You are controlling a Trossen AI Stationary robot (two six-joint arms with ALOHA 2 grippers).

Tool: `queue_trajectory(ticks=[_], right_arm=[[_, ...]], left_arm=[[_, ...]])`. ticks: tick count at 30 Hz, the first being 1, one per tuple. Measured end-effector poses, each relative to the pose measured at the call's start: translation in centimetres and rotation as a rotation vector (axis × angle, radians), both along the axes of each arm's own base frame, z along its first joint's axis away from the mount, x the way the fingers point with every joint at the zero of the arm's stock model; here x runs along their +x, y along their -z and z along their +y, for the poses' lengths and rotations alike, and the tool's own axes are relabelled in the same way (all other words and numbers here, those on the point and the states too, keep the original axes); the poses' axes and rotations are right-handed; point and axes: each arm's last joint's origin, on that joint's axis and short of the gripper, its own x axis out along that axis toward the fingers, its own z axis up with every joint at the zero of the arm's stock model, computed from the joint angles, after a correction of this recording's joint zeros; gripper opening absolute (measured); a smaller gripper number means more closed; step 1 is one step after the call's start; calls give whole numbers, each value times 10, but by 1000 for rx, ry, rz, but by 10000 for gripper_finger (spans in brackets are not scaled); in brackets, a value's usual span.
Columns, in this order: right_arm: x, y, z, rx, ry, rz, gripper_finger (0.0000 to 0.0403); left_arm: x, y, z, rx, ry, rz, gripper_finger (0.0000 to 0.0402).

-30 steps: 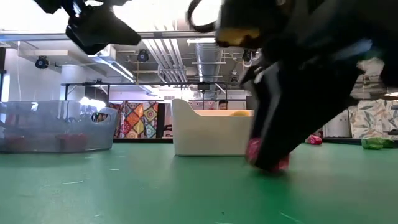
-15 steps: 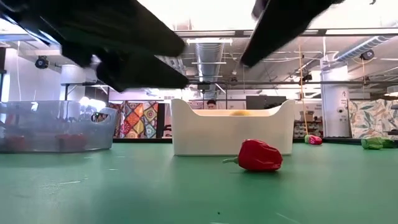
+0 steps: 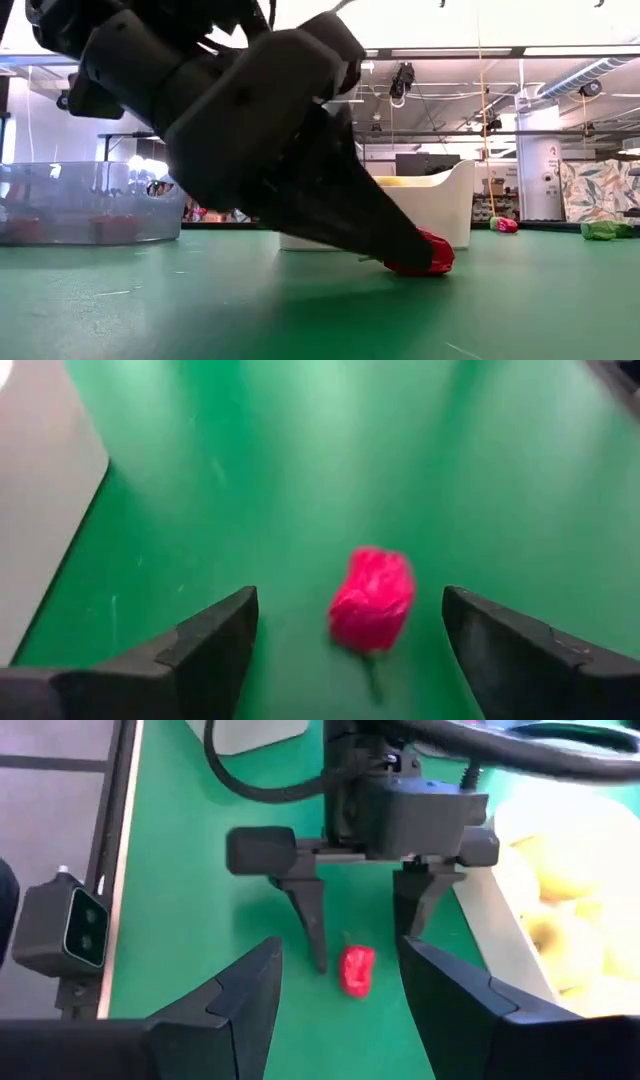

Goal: Sort produce into baskets
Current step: Put the red chili pepper into the black bin

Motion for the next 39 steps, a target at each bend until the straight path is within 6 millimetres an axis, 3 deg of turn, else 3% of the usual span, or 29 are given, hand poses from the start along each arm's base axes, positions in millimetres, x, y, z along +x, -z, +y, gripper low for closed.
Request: queue_trajectory(ticks=[11, 16, 20, 23, 25, 28, 32, 36, 39], right_arm=[[-1, 5, 0, -29, -4, 20, 194], [1, 4, -4, -123, -1, -13, 192], [-1, -1, -6, -170, -14, -17, 189], [-3, -17, -9, -143, -23, -49, 190], [-5, -29, -10, -110, -18, -77, 191], [-11, -35, -8, -74, -34, -80, 191], [-16, -36, -2, -44, -72, -71, 192], [-11, -40, 7, 66, -167, -81, 191], [-7, -43, 12, 150, -183, -123, 191]], left_arm=[[4, 8, -1, 43, 24, -2, 234], [6, 10, -1, 39, 8, -34, 169], [8, 10, -2, 15, -5, -71, 93], [4, 1, -4, -43, -39, -44, 40], [-2, -15, -9, -67, -38, -39, 31], [-19, -50, -16, -60, -38, -55, 31], [-60, -91, -11, -5, -123, 53, 45], [-111, -134, 20, 86, -363, 156, 41], [-147, -152, 52, 47, -656, 204, 41]])
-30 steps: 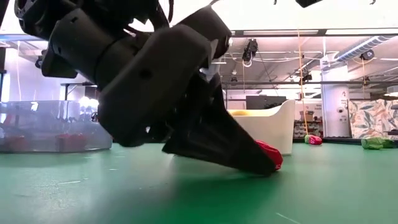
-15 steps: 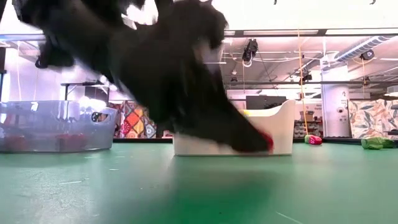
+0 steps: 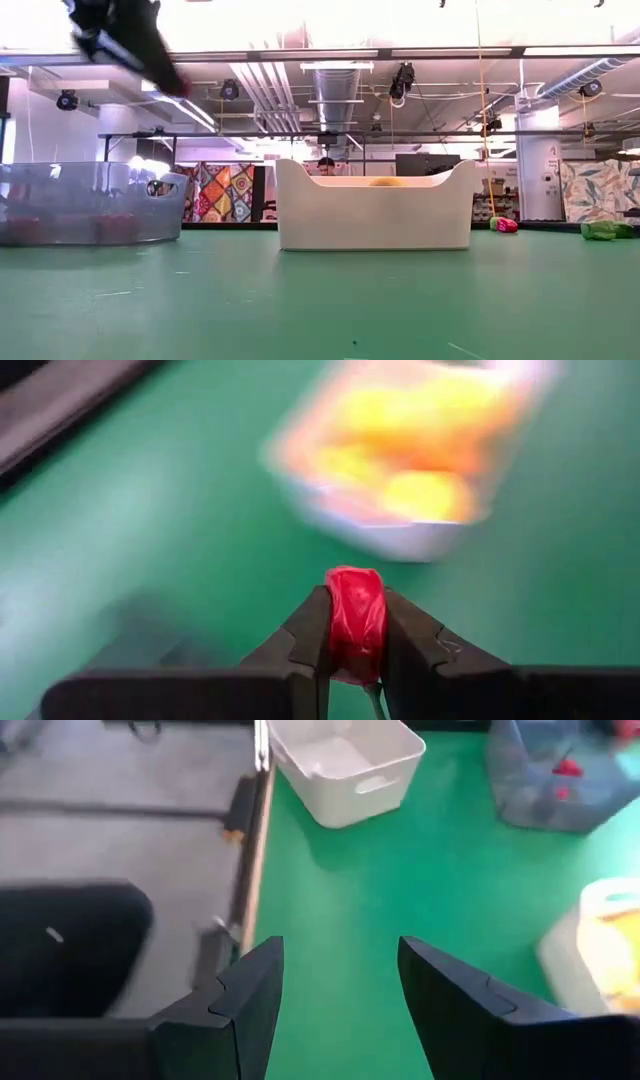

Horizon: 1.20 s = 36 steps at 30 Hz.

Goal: Sort produce into baskets
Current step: Put the red chili pepper into the black bin

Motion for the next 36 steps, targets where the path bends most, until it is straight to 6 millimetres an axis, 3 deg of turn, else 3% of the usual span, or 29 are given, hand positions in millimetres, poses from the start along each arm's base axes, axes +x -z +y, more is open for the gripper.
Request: queue_trajectory(ticks=[4, 7, 18, 24, 29, 33, 36], right_arm=[[0, 0, 0, 147, 93, 10, 187], [-2, -2, -2, 156, 115, 45, 181], [-7, -54, -27, -60, 211, 111, 171], [-7, -65, -60, -109, 406, 202, 174], [5, -66, -75, -88, 437, 221, 196], [8, -72, -91, -104, 451, 232, 221], [10, -74, -118, -98, 534, 304, 236]], left_arm=[[-40, -2, 36, -35, -340, 112, 43], [-52, 7, 53, -89, -463, 169, 44], [-60, 65, 90, -333, -517, 319, 45], [-65, 81, 104, -425, -514, 343, 69], [-65, 75, 105, -459, -451, 372, 123], [-63, 54, 104, -513, -381, 310, 171], [-66, 34, 104, -523, -343, 283, 200]])
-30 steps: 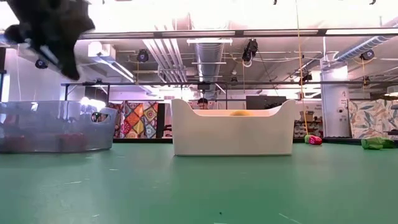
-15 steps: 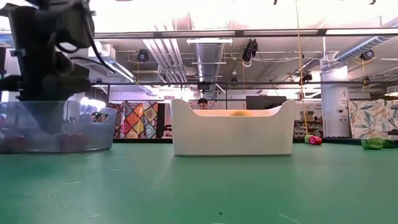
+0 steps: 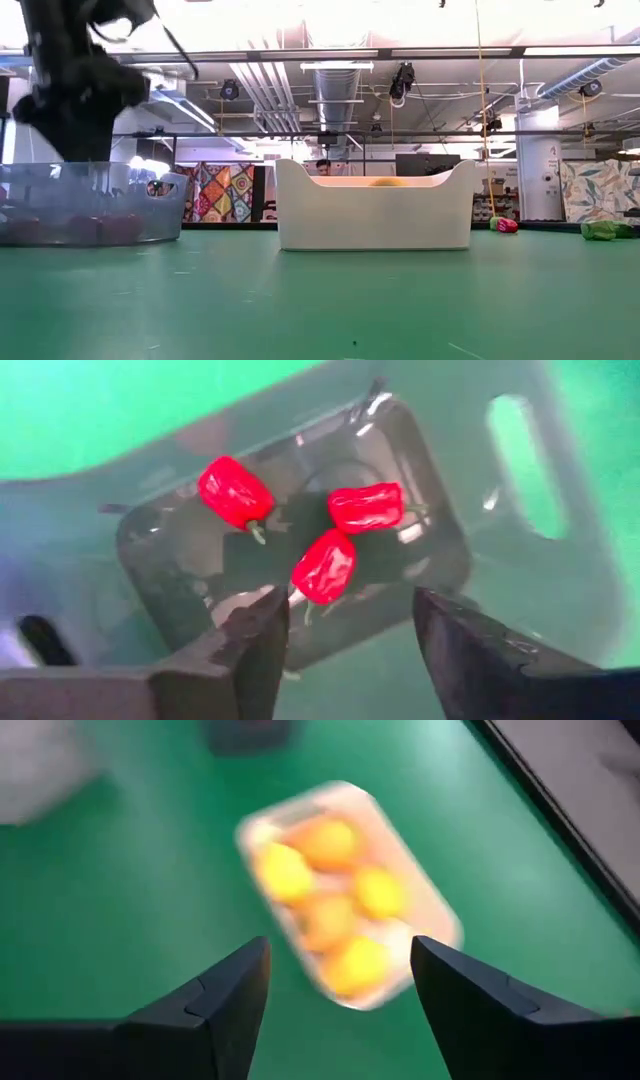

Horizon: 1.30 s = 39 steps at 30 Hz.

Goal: Sort produce into baskets
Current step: Put the red chili pepper into the black bin

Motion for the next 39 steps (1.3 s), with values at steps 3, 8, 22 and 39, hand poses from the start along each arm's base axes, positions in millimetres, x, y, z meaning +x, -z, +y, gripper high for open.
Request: queue_trajectory(ticks=[3, 8, 22, 39], right_arm=[[-2, 6, -27, -36, 110, 80, 239], [-4, 22, -77, -78, 271, 138, 229], [-62, 109, -246, -69, 701, 372, 226], [-121, 183, -338, 173, 1061, 300, 226]], left_arm=[[-7, -27, 1, 30, 12, -29, 217], [-10, -74, -9, 335, 10, -376, 222], [10, -35, -122, 819, 212, -928, 188], [30, -44, -133, 882, 375, -862, 132]])
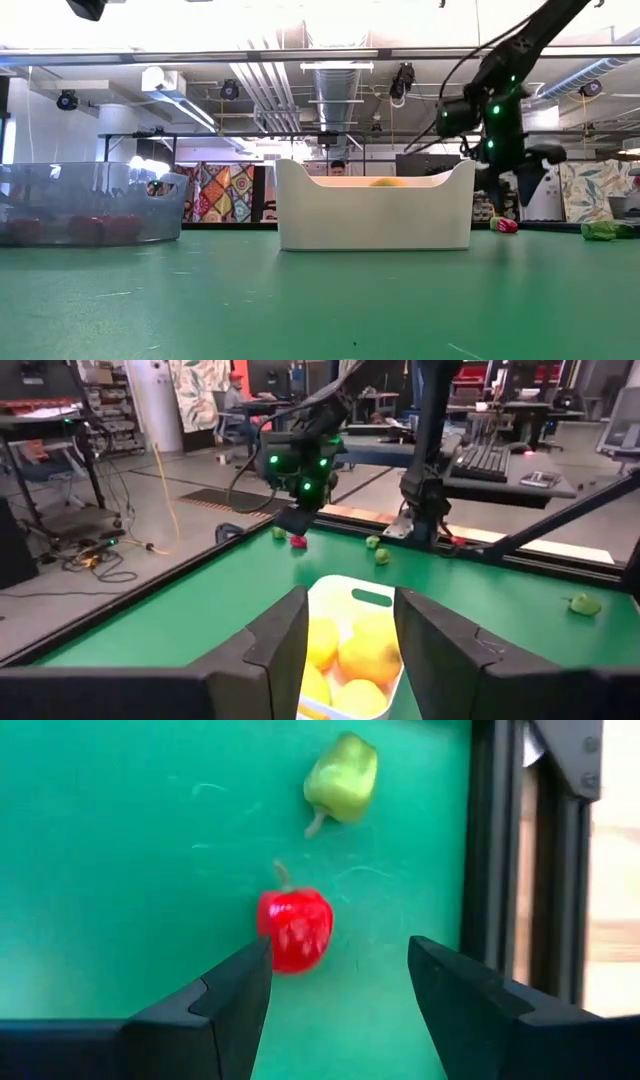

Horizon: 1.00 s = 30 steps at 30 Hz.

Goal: Sort produce into baskets
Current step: Put the red chili pepper into the black bin

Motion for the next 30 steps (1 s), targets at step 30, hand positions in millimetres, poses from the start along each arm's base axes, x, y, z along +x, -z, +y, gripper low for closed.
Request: queue_trajectory(ticks=[30], right_arm=[[25, 20, -19, 88, 55, -172, 68]], left_arm=[[2, 6, -3, 246, 71, 154, 130]])
